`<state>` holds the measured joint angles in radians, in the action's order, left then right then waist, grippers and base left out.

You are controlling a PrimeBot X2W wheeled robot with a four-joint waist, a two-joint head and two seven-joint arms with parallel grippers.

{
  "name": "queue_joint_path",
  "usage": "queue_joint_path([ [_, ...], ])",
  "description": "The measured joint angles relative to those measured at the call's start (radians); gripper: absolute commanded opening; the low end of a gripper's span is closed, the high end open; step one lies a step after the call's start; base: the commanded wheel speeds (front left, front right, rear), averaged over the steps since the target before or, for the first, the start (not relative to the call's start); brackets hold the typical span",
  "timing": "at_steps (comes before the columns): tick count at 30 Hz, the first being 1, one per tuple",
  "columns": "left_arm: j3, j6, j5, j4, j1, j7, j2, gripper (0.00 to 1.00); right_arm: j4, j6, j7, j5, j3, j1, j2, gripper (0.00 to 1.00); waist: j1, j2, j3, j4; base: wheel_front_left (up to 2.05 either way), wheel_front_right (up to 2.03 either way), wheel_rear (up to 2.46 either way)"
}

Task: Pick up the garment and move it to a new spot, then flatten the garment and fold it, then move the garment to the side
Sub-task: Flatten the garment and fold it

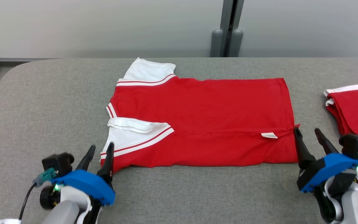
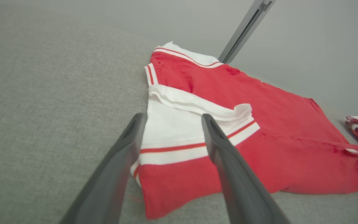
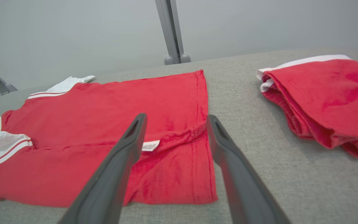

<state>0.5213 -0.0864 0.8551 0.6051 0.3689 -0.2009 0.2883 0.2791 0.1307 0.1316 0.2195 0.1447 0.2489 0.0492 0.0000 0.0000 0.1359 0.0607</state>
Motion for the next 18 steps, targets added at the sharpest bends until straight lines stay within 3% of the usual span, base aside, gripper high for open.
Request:
queue_joint_path([
  [6, -0.026, 0.063, 0.081, -0.071, -0.119, 0.109, 0.030, 1.00, -0.079, 0.000, 0.010, -0.001, 0.017, -0.106, 0.000, 1.00, 0.0000, 0.0000, -0.005, 0.011, 0.00, 0.00, 0.00],
  [18, -0.061, 0.114, 0.190, -0.152, -0.159, 0.227, 0.013, 1.00, -0.101, 0.000, 0.017, 0.019, 0.005, -0.148, 0.000, 1.00, 0.0000, 0.0000, 0.027, -0.013, 0.00, 0.00, 0.00],
])
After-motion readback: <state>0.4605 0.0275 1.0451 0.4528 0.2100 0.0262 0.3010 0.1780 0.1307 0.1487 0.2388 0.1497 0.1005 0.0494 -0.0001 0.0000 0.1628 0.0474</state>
